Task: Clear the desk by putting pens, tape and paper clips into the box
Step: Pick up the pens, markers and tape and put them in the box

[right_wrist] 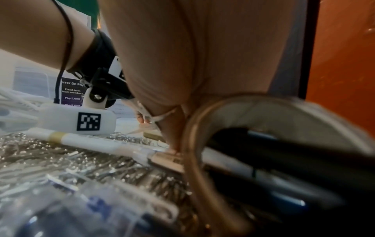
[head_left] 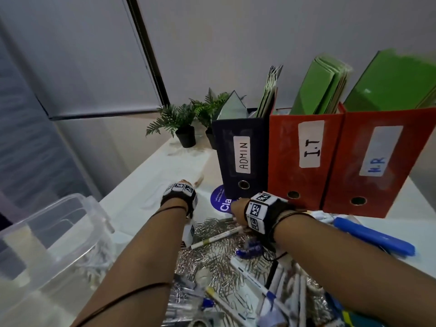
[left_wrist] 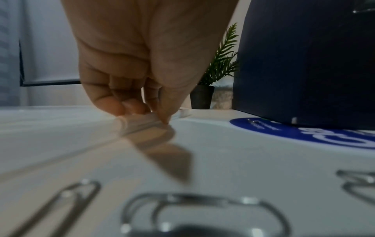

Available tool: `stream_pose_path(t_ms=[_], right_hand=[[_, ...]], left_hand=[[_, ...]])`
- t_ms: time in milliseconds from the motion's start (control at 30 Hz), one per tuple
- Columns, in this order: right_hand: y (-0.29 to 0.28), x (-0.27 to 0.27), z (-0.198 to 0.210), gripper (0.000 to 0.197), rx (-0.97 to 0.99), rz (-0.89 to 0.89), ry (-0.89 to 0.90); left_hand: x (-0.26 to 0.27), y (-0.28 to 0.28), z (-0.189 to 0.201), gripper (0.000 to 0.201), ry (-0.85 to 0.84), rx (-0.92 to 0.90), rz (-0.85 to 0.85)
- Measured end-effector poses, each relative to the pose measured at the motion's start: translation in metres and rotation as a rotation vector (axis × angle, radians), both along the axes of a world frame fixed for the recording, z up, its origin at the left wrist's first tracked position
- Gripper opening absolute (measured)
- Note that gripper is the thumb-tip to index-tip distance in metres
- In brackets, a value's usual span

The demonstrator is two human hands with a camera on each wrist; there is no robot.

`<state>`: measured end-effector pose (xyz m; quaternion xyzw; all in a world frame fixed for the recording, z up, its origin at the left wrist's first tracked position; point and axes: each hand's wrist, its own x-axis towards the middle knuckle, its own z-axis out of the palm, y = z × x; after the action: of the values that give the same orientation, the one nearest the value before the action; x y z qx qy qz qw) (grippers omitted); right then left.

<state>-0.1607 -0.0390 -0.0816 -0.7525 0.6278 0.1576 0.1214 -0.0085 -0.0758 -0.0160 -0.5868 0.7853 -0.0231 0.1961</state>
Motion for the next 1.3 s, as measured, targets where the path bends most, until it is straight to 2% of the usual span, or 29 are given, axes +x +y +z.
stream_pose_path(t_ms=[100, 233, 267, 367, 467, 533, 700, 733, 800, 867, 967, 1033, 1100, 1200, 1300], right_hand=[[0.008, -0.001, 0.010, 0.030, -0.036, -0.028, -0.092], [0.022, 0.001, 0.014, 0.025, -0.182, -0.072, -0.167], [0.022, 0.002, 0.013, 0.024, -0.183, -0.096, -0.191], [0.022, 0.002, 0.020, 0.026, -0.142, -0.158, -0.295], [0.021, 0.001, 0.033, 0.031, -0.164, -0.180, -0.377], [0.022, 0.001, 0.044, 0.030, -0.199, -0.197, -0.447], [0.026, 0.000, 0.074, 0.016, -0.369, -0.272, -0.795], [0.029, 0.003, 0.080, 0.010, -0.416, -0.285, -0.874], [0.038, 0.010, 0.096, 0.011, -0.494, -0.288, -0.997], [0.048, 0.022, 0.113, 0.010, -0.541, -0.257, -1.028], [0.061, 0.047, 0.138, 0.006, -0.613, -0.199, -1.026], [0.068, 0.069, 0.156, 0.008, -0.661, -0.160, -1.079], [0.072, 0.090, 0.175, 0.012, -0.693, -0.121, -1.135], [0.084, 0.123, 0.200, 0.012, -0.693, -0.061, -1.234], [0.098, 0.152, 0.214, 0.020, -0.739, -0.014, -1.285]], left_hand=[[0.000, -0.001, -0.002, 0.097, -0.039, -0.015, -0.028], [-0.002, -0.003, 0.002, 0.047, -0.064, -0.012, 0.043], [-0.003, -0.004, 0.003, 0.042, -0.066, -0.014, 0.038], [-0.004, -0.007, 0.000, 0.042, -0.011, -0.044, 0.060], [-0.003, -0.012, 0.002, 0.029, 0.123, -0.064, 0.142], [0.000, -0.016, 0.004, 0.032, 0.255, -0.103, 0.206], [0.011, 0.017, 0.033, 0.029, 0.643, -0.303, 0.270], [0.017, 0.029, 0.040, 0.034, 0.693, -0.359, 0.273], [0.033, 0.057, 0.054, 0.051, 0.811, -0.468, 0.247], [0.058, 0.085, 0.071, 0.056, 0.920, -0.554, 0.221], [0.105, 0.120, 0.097, 0.040, 1.043, -0.704, 0.262], [0.138, 0.140, 0.107, 0.036, 1.059, -0.791, 0.325], [0.163, 0.154, 0.105, 0.035, 0.985, -0.795, 0.406], [0.185, 0.164, 0.091, 0.036, 0.872, -0.660, 0.502], [0.193, 0.159, 0.077, 0.044, 0.872, -0.547, 0.496]])
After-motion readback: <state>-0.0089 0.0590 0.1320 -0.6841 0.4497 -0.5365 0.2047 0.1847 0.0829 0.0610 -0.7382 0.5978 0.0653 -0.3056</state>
